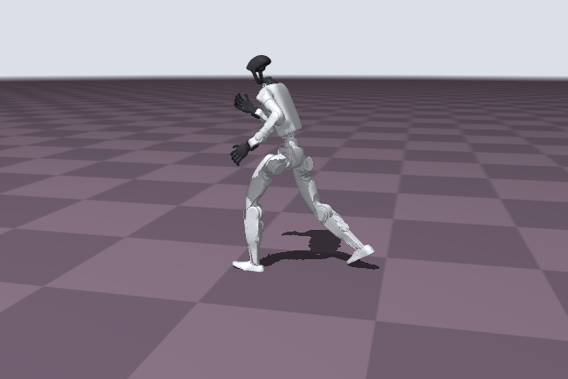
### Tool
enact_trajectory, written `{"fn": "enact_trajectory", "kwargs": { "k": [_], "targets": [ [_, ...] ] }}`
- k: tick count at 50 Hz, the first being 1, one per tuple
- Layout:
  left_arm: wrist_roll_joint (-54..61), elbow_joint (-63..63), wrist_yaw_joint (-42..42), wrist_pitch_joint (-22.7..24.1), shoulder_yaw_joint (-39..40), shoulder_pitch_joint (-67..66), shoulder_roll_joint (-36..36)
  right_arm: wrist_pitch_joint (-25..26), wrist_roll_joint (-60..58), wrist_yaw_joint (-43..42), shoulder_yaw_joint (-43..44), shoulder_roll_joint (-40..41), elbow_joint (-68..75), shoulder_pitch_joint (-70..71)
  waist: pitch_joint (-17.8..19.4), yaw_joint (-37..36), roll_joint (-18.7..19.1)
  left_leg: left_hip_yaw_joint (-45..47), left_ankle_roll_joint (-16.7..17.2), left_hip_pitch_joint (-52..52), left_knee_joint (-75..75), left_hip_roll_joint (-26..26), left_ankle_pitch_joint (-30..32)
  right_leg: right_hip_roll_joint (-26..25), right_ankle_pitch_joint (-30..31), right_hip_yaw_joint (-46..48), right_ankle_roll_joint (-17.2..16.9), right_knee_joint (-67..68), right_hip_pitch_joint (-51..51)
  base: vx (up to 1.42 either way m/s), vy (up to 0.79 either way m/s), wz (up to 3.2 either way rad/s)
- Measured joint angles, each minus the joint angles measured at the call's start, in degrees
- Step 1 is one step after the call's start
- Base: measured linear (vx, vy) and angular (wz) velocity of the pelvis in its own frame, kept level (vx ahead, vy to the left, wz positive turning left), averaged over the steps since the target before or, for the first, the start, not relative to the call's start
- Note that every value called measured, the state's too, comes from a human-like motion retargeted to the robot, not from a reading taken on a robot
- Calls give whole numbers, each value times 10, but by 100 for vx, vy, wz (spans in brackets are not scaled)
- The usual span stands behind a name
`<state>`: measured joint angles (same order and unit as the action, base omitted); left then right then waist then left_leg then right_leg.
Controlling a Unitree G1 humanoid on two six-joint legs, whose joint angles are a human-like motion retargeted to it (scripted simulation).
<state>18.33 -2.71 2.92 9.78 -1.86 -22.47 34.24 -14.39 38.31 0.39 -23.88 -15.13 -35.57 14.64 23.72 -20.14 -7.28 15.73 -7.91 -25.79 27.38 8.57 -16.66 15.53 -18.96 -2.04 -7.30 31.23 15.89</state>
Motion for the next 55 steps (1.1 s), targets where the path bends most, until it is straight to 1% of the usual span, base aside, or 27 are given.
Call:
{"fn": "enact_trajectory", "kwargs": {
  "k": [2, 5, 7, 8, 10, 13, 16, 18, 20, 23, 25, 26, 28, 30, 31, 32, 33, 34, 37, 39, 44, 47, 48, 50, 53, 54, 55],
  "targets": [
    [-144, 64, 55, -36, -56, 163, -4, 12, -69, -54, 18, -2, 69, -71, 28, 12, 3, 7, 3, -5, 114, -2, -73, 23, -54, 15, 23, 160, -37, 74, 30, 30],
    [-331, 53, 90, -73, -83, 360, -4, 40, -131, -64, 62, -28, 130, -176, 38, 70, 10, 18, 21, 33, 142, -2, -104, 23, -130, 27, 79, 307, -111, 59, 17, 15],
    [-344, 6, 125, -83, -101, 462, -5, 39, -75, -12, 90, -78, 113, -231, 25, 145, 24, 17, 22, 62, 102, -5, -93, -26, -140, 16, 85, 327, -176, 48, 8, 27],
    [-315, -24, 156, -79, -115, 498, 3, 35, -45, 2, 101, -111, 97, -255, 9, 186, 31, 16, 19, 71, 80, -7, -87, -50, -128, 13, 68, 329, -221, 46, 4, 17],
    [-284, -75, 204, -67, -141, 554, 25, 25, -11, 14, 119, -179, 69, -286, -14, 258, 55, 18, 26, 104, 17, -2, -59, -103, -125, 19, 76, 242, -265, 44, 2, -19],
    [-222, -137, 224, -37, -151, 588, 38, 25, 9, 18, 164, -247, 46, -319, -51, 327, 74, 46, 42, 157, -66, -8, -19, -110, -63, 98, 62, 41, -311, 49, -4, -92],
    [-144, -191, 194, -22, -137, 572, -1, 50, 15, 28, 214, -259, 47, -345, -76, 354, 53, 82, 62, 211, -96, -43, 9, -85, 19, 238, 35, -151, -313, 57, -8, -166],
    [-99, -228, 160, -16, -136, 541, -43, 65, -5, 33, 249, -242, 51, -362, -82, 346, 27, 93, 54, 239, -71, -69, 14, -70, 74, 338, 24, -204, -303, 59, -9, -232],
    [-68, -255, 122, -2, -151, 504, -78, 61, -39, 26, 273, -209, 56, -376, -83, 316, 9, 87, 32, 233, 20, -74, 5, -47, 52, 400, 51, -149, -309, 59, -9, -269],
    [-125, -239, 70, 1, -144, 443, -83, 44, -69, -10, 255, -174, 94, -347, -83, 282, -1, 31, 30, 162, 237, -68, 28, -55, -50, 327, 73, -107, -298, 54, -6, -282],
    [-196, -206, 59, -5, -116, 376, -71, 22, -58, -43, 206, -145, 143, -285, -81, 260, 5, -16, 47, 115, 359, -67, 65, -75, -96, 245, 86, -49, -307, 50, -2, -351],
    [-224, -187, 49, -16, -98, 336, -65, 27, -77, -47, 194, -135, 154, -245, -74, 251, 8, -32, 44, 100, 403, -66, 70, -92, -110, 209, 100, -41, -296, 47, -2, -386],
    [-237, -160, 55, -27, -64, 251, -50, 28, -84, -58, 182, -104, 144, -171, -59, 231, 6, -43, 21, 75, 480, -51, 53, -120, -122, 135, 108, -12, -284, 44, -6, -404],
    [-197, -161, 78, -21, -34, 164, -24, 18, -51, -67, 181, -60, 91, -116, -49, 204, -9, -32, -20, 56, 528, -38, 5, -136, -118, 59, 89, 2, -271, 47, -8, -395],
    [-168, -170, 93, -8, -16, 119, -5, -6, -45, -98, 179, -41, 57, -97, -47, 189, -18, -29, -36, 48, 531, -42, -19, -142, -110, 21, 80, -8, -257, 49, -7, -379],
    [-135, -180, 107, 10, 3, 73, 12, -41, -18, -126, 170, -21, 23, -80, -46, 174, -28, -28, -48, 40, 528, -48, -41, -147, -99, -17, 69, -20, -242, 50, -6, -372],
    [-94, -191, 116, 39, 26, 24, 28, -101, 54, -146, 149, 3, -15, -71, -48, 160, -37, -29, -52, 34, 513, -61, -59, -151, -83, -56, 56, -37, -225, 51, -4, -366],
    [-65, -198, 102, 43, 46, -20, 38, -100, 77, -128, 137, 5, -49, -57, -50, 146, -43, -34, -53, 28, 488, -75, -71, -153, -64, -94, 47, -56, -207, 51, -2, -358],
    [-11, -211, 37, 27, 92, -124, 53, -32, 51, -47, 150, -24, -113, -22, -67, 107, -51, -56, -47, 15, 368, -113, -93, -149, -6, -196, 19, -116, -160, 52, 2, -329],
    [19, -216, 5, 22, 109, -159, 65, -16, 84, -17, 153, -34, -137, -16, -78, 79, -54, -78, -39, 22, 249, -126, -107, -143, 31, -253, -4, -150, -135, 54, 6, -316],
    [34, -215, -59, 19, 125, -139, 93, -5, 162, 41, 140, -45, -115, -59, -80, 43, -47, -135, -31, 85, -28, -98, -81, -153, 74, -350, -38, -178, -75, 54, 13, -263],
    [37, -176, -44, 24, 75, -55, 89, -5, 185, 48, 150, -55, -48, -117, -68, 76, -28, -135, -25, 111, -19, -68, -95, -184, 55, -353, -42, -98, -61, 53, 22, -127],
    [32, -147, -21, 33, 39, -9, 89, -13, 187, 41, 155, -57, -18, -143, -67, 92, -21, -129, -16, 102, 32, -52, -130, -210, 42, -326, -68, -14, -86, 51, 21, -79],
    [25, -80, 58, 16, -77, 123, 88, -23, 167, -9, 161, -56, 69, -198, -47, 115, -8, -117, -14, 128, 49, -42, -176, -233, 32, -268, -59, 150, -147, 44, 24, -67],
    [-20, -66, 131, 2, -255, 341, 99, -21, 52, -112, 194, -76, 208, -320, -44, 150, 13, -97, 16, 113, 125, -12, -232, -192, 76, -89, -73, 382, -301, 50, 15, -33],
    [-62, -83, 128, -2, -292, 411, 98, -12, 7, -113, 210, -91, 230, -365, -42, 167, 24, -93, 30, 124, 118, -6, -234, -166, 57, -38, -44, 418, -333, 54, 11, -5],
    [-112, -104, 118, -9, -321, 482, 94, -3, -37, -103, 227, -109, 244, -408, -36, 186, 36, -90, 44, 146, 90, -3, -227, -139, 21, 5, 3, 438, -354, 56, 7, 4]
  ]
}}
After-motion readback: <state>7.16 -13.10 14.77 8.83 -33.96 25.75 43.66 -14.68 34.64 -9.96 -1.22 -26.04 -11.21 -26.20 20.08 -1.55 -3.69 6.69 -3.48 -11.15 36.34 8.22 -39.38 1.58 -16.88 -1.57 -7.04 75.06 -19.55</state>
